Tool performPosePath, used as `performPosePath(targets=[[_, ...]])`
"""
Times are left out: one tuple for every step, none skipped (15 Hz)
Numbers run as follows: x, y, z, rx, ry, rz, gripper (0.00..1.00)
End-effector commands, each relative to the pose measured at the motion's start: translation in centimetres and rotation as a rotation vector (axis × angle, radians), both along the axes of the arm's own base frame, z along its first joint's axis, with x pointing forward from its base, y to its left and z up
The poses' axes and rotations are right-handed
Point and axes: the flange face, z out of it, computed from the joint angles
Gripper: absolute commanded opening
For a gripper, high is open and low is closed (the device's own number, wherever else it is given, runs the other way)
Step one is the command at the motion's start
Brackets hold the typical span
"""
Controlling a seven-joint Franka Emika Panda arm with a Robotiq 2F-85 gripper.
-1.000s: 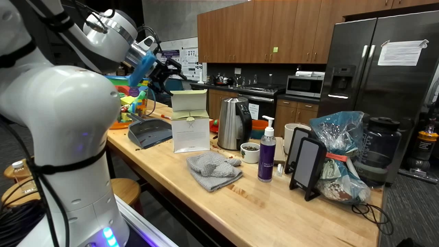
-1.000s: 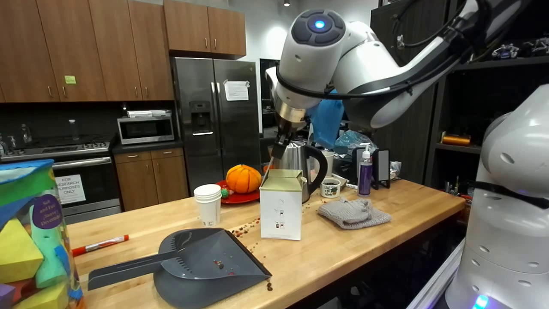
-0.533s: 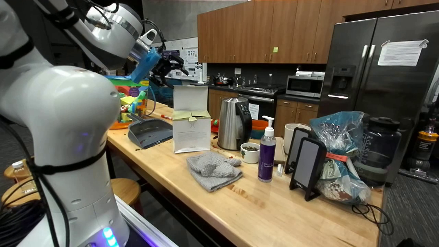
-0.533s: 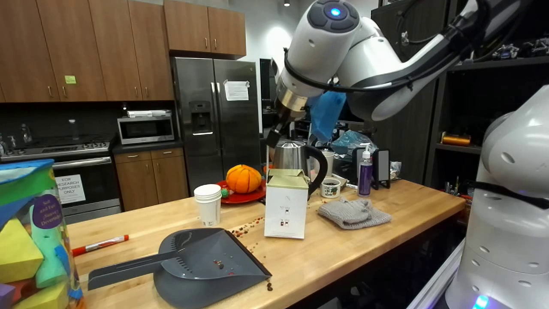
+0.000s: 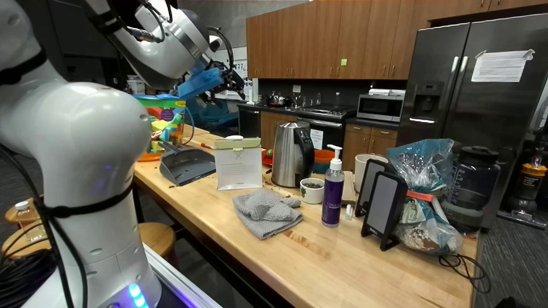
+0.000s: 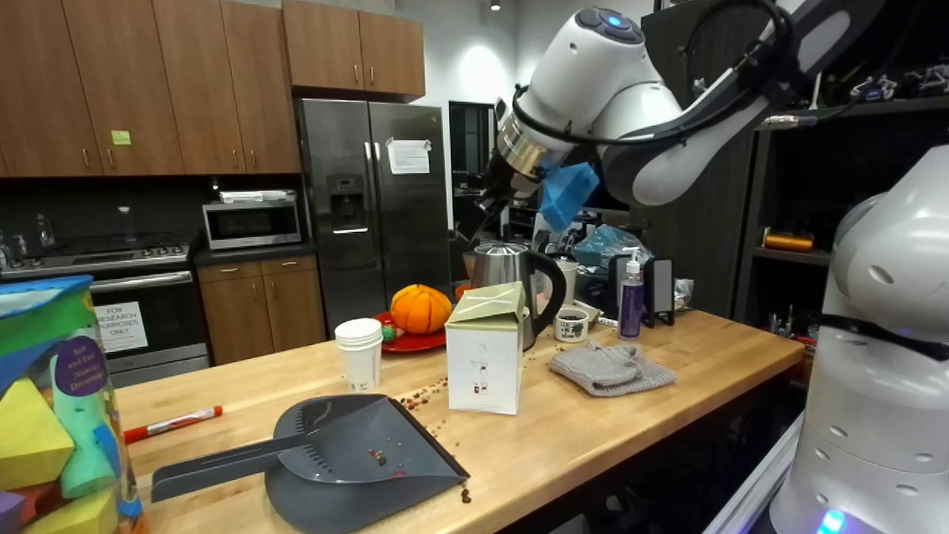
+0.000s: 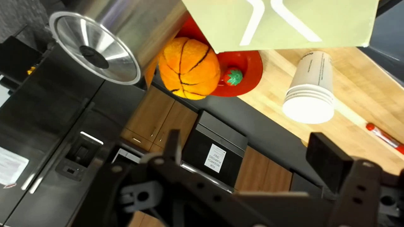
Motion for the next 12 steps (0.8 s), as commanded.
performPosePath(targets=[[0.7,-1.6,-0.9,0.082,0.051,0.025,1.00],[0.7,-2.2,-1.1,0.098,0.067,0.024,1.00],[1.2,-2.1,-1.4,0.117,0.100,0.022,1.00],[1.5,-2.4,-1.6,0.123,0.124,0.031,1.00],[1.5,-2.6,-1.6,0.140,0.142,0.036,1.00],[1.6,-2.7,-1.6,0.154,0.161,0.045,1.00],[1.6,-2.8,-1.5,0.170,0.178,0.049,1.00],[1.6,-3.2,-1.4,0.183,0.197,0.053,1.00],[1.7,-3.5,-1.4,0.190,0.218,0.052,1.00],[1.6,-3.8,-1.3,0.193,0.239,0.050,1.00],[1.6,-4.1,-1.2,0.191,0.254,0.048,1.00],[1.1,-4.4,-1.2,0.186,0.266,0.041,1.00]])
